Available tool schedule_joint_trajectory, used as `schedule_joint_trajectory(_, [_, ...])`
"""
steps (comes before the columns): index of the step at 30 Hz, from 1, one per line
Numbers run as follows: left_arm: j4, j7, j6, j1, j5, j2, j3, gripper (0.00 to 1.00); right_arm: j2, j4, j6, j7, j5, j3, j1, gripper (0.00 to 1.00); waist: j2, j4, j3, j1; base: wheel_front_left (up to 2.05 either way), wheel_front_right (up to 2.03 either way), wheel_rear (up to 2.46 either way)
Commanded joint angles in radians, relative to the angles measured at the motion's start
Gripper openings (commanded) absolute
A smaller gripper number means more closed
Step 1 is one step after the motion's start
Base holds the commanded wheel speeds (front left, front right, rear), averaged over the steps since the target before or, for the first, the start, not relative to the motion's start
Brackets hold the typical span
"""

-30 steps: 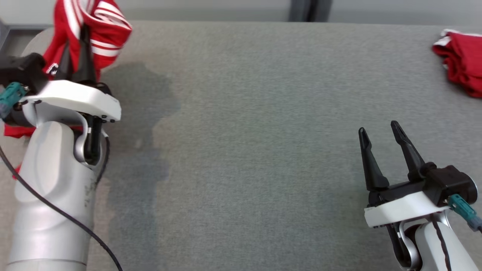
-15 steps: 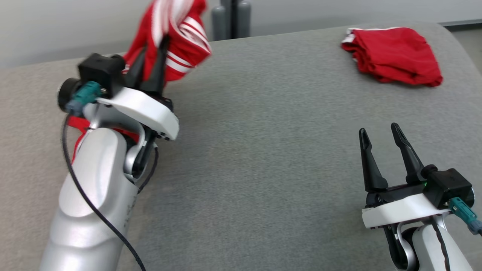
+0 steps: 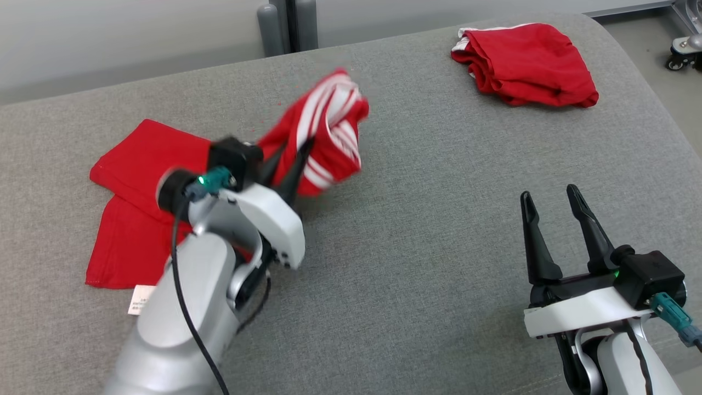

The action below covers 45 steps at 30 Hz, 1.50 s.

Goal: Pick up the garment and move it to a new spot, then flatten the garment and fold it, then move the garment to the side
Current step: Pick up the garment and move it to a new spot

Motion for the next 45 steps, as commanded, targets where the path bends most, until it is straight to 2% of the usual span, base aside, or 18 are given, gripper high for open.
schedule_joint_trajectory(1, [0.025,-0.002,-0.006,0.022,-0.015,0.003,-0.014,0.0,0.0,-0.002,0.0,-0.001,0.002,0.0,-0.001,1.0,-0.0001,0.0,0.002,0.0,0.0,0.0,0.0])
schedule_joint_trajectory(8, [0.177,-0.044,-0.008,0.06,-0.039,0.001,-0.084,0.0,0.003,0.005,0.0,-0.001,0.005,0.014,-0.01,1.0,-0.0001,0.012,0.006,0.0,0.0,0.0,0.0])
schedule_joint_trajectory(9, [0.196,-0.053,-0.008,0.058,-0.039,-0.001,-0.093,0.43,0.004,0.006,0.0,-0.001,0.004,0.015,-0.012,1.0,-0.0001,0.015,0.007,0.0,0.0,0.0,0.0])
schedule_joint_trajectory(10, [0.213,-0.062,-0.008,0.055,-0.037,-0.003,-0.1,1.0,0.004,0.006,0.0,-0.001,0.003,0.016,-0.014,1.0,-0.0001,0.02,0.006,0.0,0.0,0.0,0.0])
schedule_joint_trajectory(16, [0.274,-0.143,-0.002,0.039,-0.049,-0.015,-0.122,1.0,0.003,0.013,0.0,-0.001,0.0,0.032,-0.017,1.0,-0.0001,0.05,-0.008,0.0,0.0,0.0,0.0])
schedule_joint_trajectory(23, [0.221,-0.246,0.031,0.096,-0.077,-0.02,-0.093,1.0,0.004,0.023,0.0,-0.001,0.008,0.057,0.001,1.0,-0.0001,0.106,-0.055,0.0,0.0,0.0,0.0])
schedule_joint_trajectory(31, [0.063,-0.273,0.086,0.226,-0.063,0.003,-0.023,1.0,0.002,0.039,0.0,-0.001,0.009,0.065,0.033,1.0,-0.0001,0.173,-0.122,0.0,0.0,0.0,0.0])
schedule_joint_trajectory(35, [-0.1,-0.274,0.109,0.374,-0.024,0.01,0.059,1.0,0.002,0.059,0.0,-0.001,0.013,0.055,0.067,1.0,-0.0001,0.216,-0.17,0.0,0.0,0.0,0.0])
schedule_joint_trajectory(45, [-0.269,-0.273,0.156,0.601,0.092,-0.009,0.191,1.0,0.007,0.089,0.0,-0.001,0.028,0.007,0.167,1.0,-0.0001,0.276,-0.245,0.0,0.0,0.0,0.0])
